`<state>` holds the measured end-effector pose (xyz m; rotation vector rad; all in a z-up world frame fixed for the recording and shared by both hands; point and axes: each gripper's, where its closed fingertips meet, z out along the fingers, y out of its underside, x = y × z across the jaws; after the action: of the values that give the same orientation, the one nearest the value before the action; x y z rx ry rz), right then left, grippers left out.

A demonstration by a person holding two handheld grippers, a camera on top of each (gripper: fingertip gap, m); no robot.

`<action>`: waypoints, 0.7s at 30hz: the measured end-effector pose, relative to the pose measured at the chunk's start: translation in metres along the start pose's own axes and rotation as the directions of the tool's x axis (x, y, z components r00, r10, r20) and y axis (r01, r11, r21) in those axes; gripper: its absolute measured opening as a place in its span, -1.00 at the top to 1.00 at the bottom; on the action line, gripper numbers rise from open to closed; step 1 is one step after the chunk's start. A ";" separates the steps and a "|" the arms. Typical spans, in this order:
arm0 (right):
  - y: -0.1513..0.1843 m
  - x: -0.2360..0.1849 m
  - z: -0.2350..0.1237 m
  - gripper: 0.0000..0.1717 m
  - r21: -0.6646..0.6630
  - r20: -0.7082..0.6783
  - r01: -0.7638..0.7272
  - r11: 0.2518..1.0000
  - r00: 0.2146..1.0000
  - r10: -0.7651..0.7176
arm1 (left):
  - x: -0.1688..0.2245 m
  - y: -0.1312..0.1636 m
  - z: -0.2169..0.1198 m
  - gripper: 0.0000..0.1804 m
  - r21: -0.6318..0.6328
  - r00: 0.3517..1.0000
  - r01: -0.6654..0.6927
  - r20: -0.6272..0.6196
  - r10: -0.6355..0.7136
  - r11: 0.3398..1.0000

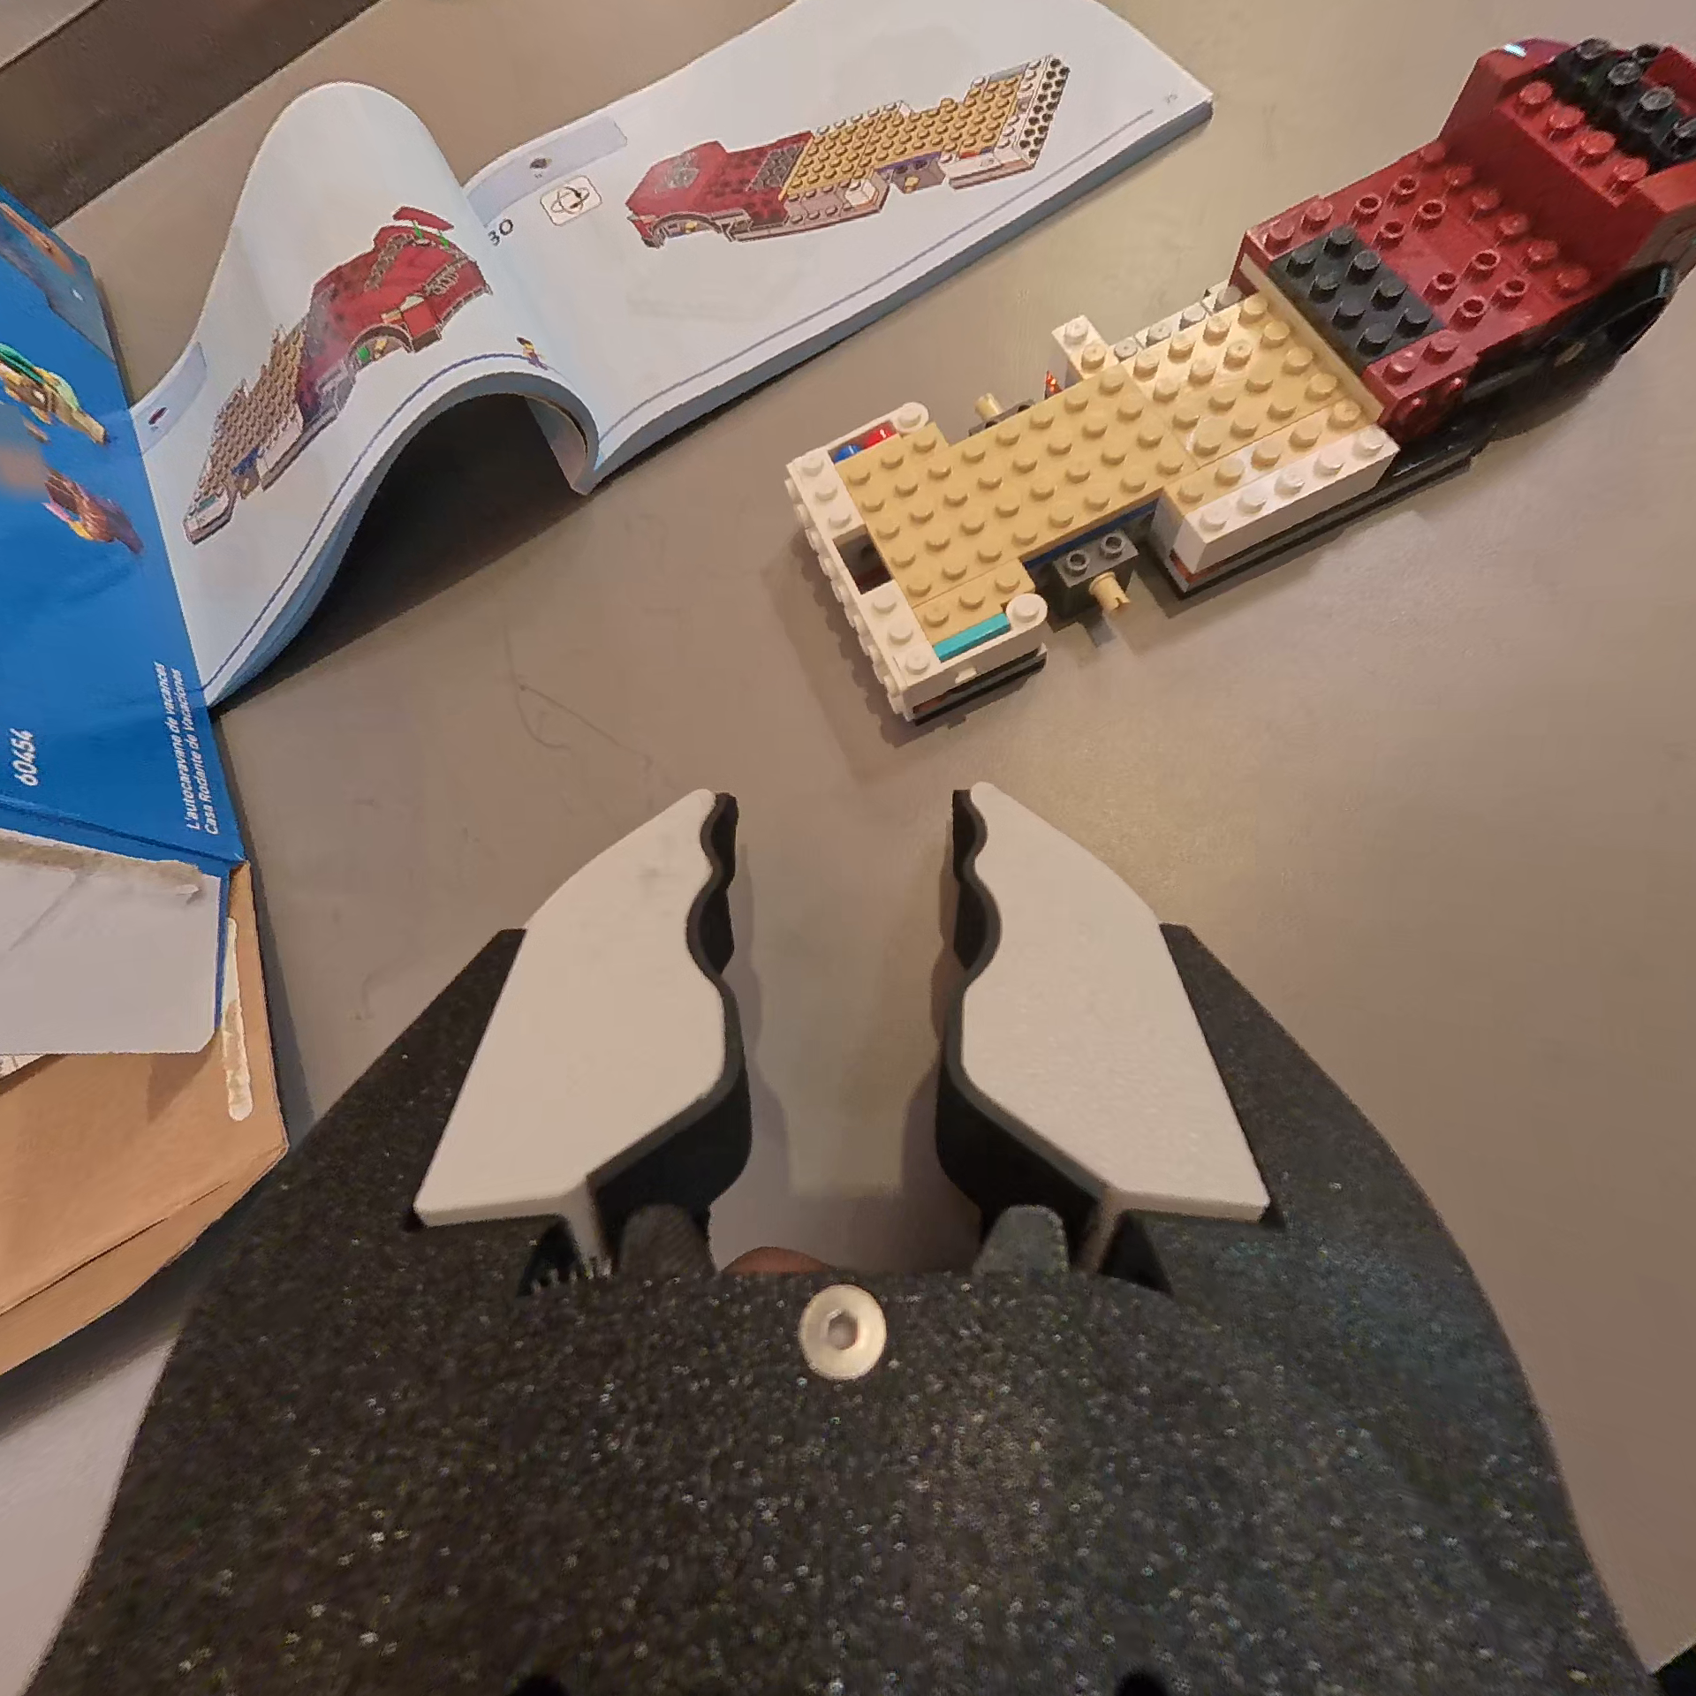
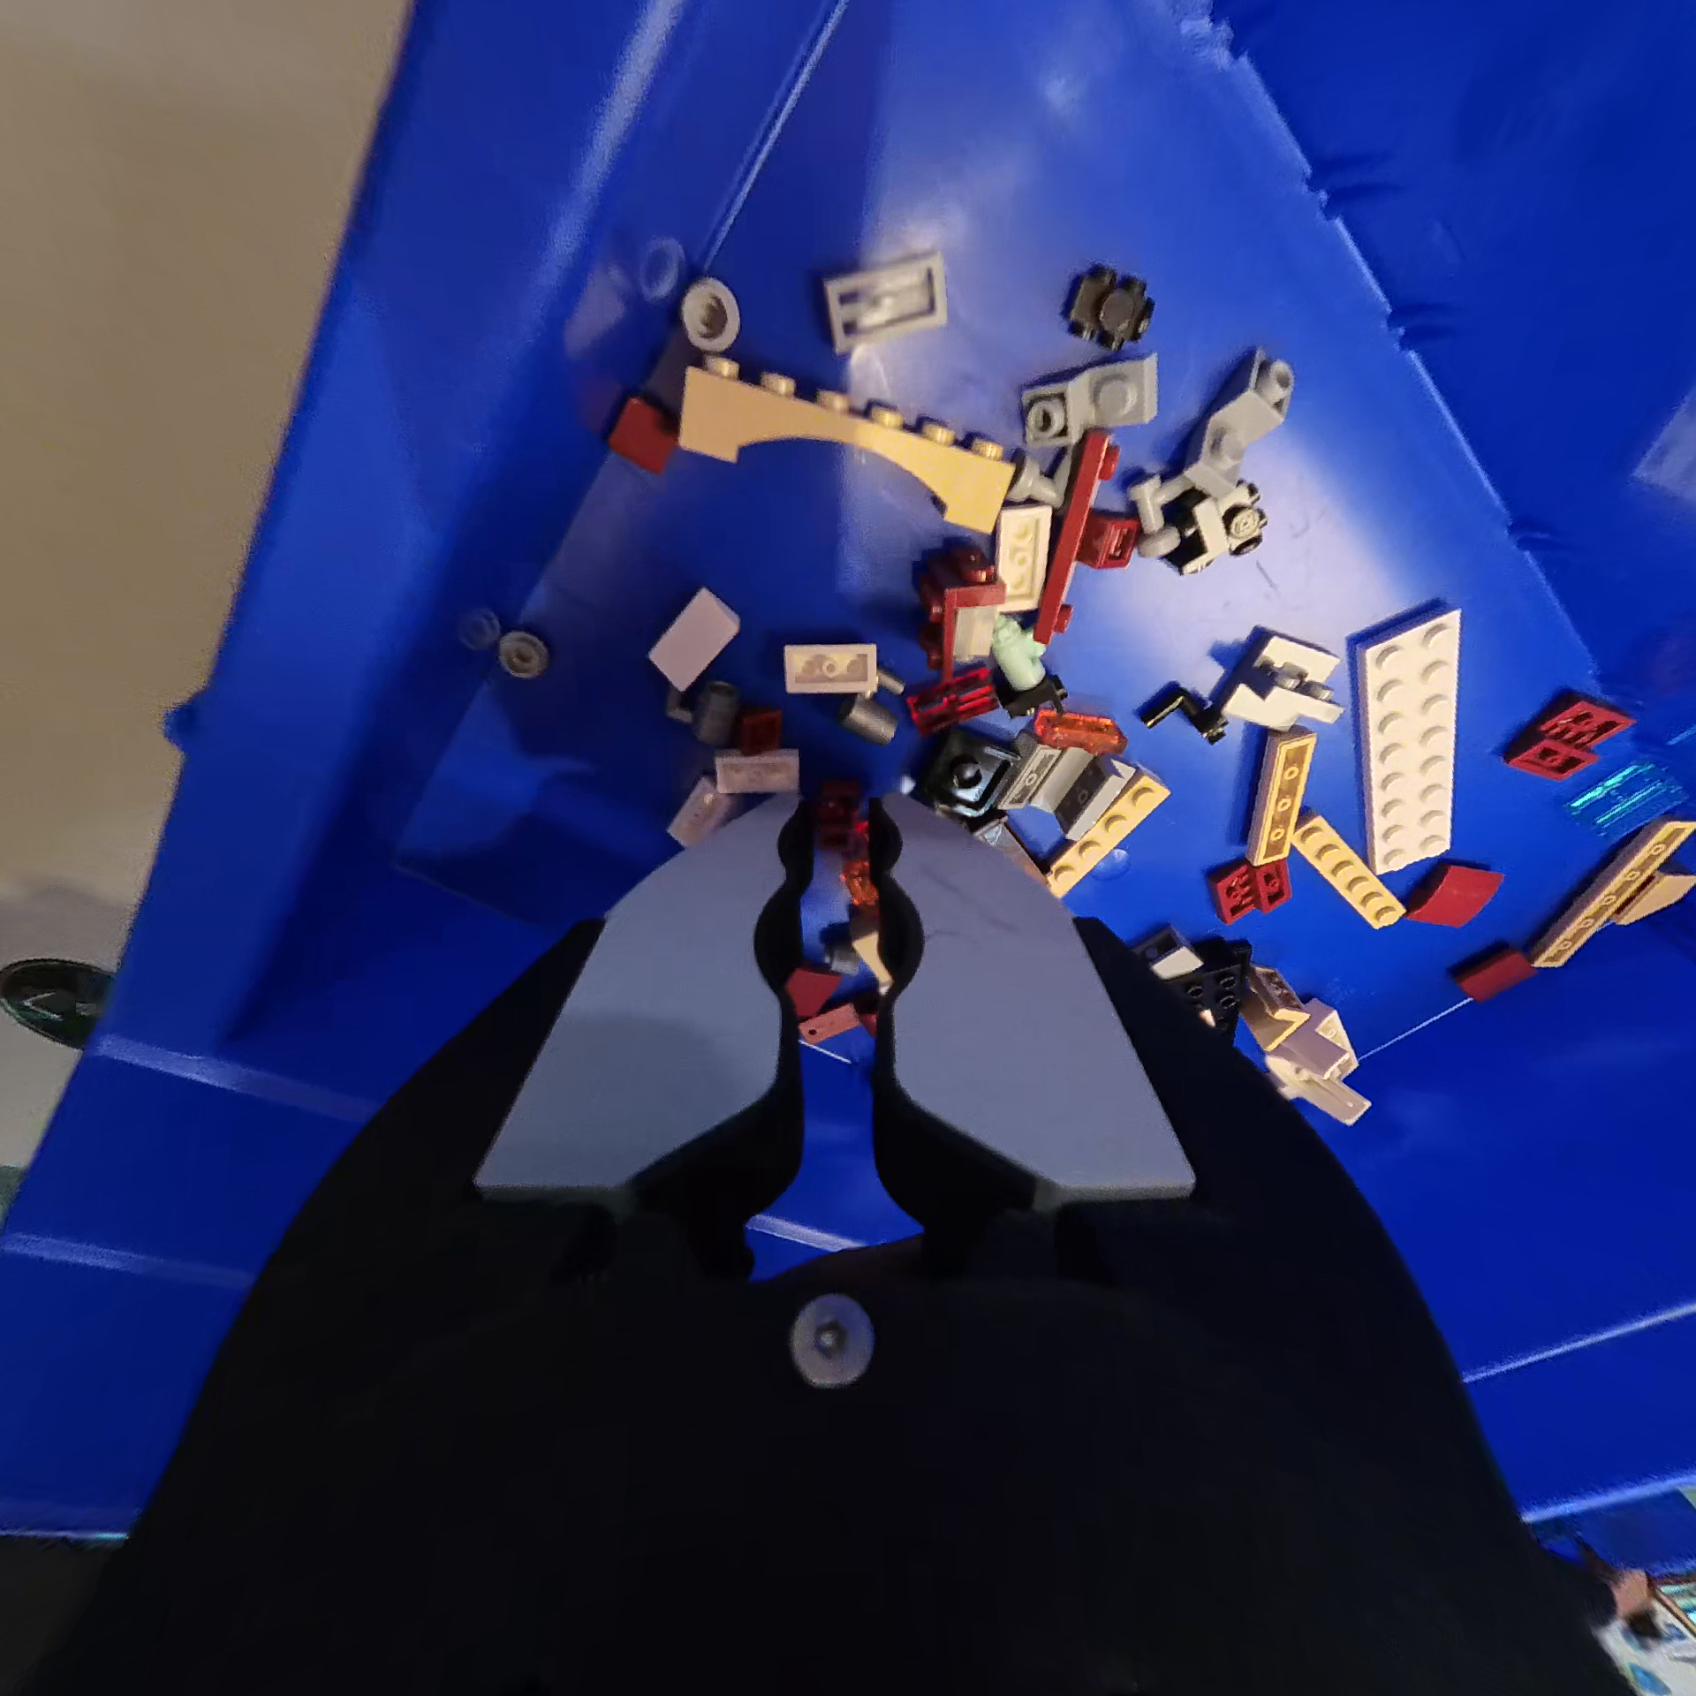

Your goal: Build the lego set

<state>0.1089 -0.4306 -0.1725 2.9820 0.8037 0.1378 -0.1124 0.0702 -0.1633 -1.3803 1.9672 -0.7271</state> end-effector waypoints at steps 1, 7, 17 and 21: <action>-0.002 -0.001 -0.001 0.87 0.008 0.003 -0.008 1.000 1.000 0.008 | 0.000 0.000 0.000 0.49 0.003 1.000 0.000 -0.002 0.000 1.000; 0.000 -0.003 0.002 0.85 -0.028 0.026 -0.017 0.999 1.000 0.018 | 0.002 0.000 -0.001 0.49 0.008 1.000 -0.011 -0.010 0.011 1.000; 0.002 -0.002 0.005 0.90 -0.028 0.046 -0.048 0.998 0.998 0.049 | 0.003 0.000 0.000 0.49 0.008 1.000 -0.012 -0.015 0.012 1.000; 0.002 -0.002 0.004 0.96 -0.027 0.026 -0.047 0.999 0.999 0.047 | 0.002 -0.001 -0.001 0.49 0.015 1.000 -0.009 -0.018 0.010 1.000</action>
<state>0.1081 -0.4334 -0.1768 2.9721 0.7233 0.1093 -0.1131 0.0676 -0.1622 -1.3592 1.9772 -0.7503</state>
